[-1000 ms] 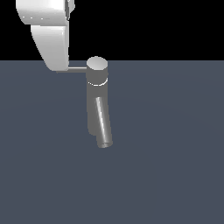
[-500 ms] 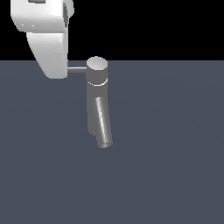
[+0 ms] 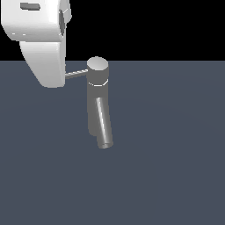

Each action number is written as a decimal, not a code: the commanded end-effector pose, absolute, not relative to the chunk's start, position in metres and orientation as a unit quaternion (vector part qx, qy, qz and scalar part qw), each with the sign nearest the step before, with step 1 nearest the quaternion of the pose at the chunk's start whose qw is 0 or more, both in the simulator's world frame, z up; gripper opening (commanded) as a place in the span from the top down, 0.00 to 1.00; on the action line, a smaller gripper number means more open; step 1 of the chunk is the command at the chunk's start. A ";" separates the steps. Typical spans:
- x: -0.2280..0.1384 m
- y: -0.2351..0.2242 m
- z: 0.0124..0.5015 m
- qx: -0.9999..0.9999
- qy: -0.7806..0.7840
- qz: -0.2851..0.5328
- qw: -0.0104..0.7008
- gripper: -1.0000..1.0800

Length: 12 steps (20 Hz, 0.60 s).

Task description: Turn on the faucet by rotating a designated handle.

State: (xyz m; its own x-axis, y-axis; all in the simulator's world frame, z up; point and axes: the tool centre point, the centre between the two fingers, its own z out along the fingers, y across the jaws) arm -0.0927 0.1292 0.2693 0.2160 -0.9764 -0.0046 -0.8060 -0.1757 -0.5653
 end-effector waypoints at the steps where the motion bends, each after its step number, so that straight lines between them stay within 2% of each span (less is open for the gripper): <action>1: -0.101 0.124 0.263 -0.743 0.602 -0.182 0.228 1.00; 12: -0.112 0.127 0.257 -0.746 0.597 -0.184 0.232 1.00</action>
